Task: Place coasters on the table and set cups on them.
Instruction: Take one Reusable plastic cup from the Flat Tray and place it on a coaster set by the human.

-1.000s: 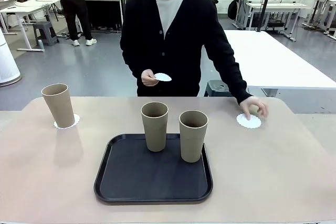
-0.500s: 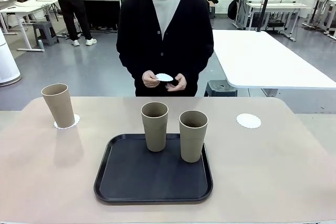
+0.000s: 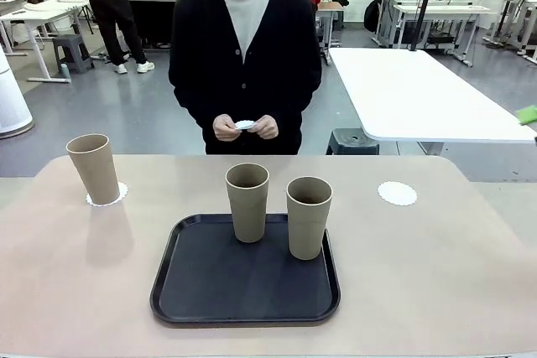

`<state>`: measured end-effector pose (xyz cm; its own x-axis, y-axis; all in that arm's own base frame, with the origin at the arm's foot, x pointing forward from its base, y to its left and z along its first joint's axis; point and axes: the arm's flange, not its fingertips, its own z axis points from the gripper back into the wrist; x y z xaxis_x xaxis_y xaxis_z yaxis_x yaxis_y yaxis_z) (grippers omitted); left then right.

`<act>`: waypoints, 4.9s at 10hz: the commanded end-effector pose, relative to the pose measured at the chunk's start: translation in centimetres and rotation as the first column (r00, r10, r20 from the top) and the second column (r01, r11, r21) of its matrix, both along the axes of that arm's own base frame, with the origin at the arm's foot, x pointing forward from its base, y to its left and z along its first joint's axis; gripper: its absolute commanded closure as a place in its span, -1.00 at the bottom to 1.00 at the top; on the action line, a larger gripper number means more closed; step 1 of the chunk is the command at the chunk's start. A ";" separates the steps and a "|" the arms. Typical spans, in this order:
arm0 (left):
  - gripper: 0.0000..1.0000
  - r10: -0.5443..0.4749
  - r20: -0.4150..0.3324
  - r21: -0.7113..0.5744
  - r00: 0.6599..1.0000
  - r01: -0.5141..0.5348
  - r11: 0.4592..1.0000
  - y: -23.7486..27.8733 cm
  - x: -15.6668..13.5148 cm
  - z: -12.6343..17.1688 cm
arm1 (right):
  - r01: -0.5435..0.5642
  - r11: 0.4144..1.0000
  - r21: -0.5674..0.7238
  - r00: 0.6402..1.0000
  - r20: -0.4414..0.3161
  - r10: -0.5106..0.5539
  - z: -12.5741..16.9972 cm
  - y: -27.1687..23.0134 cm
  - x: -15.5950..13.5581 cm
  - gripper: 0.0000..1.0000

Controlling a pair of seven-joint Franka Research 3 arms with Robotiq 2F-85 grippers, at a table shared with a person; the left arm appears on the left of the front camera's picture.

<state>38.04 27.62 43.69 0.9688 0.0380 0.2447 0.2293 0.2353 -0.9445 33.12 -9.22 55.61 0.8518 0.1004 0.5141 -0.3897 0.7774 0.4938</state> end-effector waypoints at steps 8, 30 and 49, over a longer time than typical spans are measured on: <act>-1.00 0.002 -0.002 -0.009 1.000 -0.002 1.000 0.1 -0.1 0.3 | -0.652 0.677 -0.343 0.729 -0.038 0.683 -2.6 9.6 0.3 -1.00; -1.00 0.002 -0.002 -0.009 1.000 -0.002 1.000 0.1 -0.1 0.3 | -0.791 0.600 -0.121 0.424 0.597 0.681 -19.4 13.9 4.2 -1.00; -1.00 0.002 -0.002 -0.009 1.000 -0.002 1.000 0.1 -0.1 0.3 | -0.835 0.543 -0.085 0.333 0.708 0.623 -28.8 21.4 8.9 -1.00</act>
<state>38.06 27.60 43.66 0.9689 0.0376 0.2444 0.2293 0.2341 -0.9448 41.33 11.08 27.51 0.0000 0.3100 0.9507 -0.9913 -0.1253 0.0409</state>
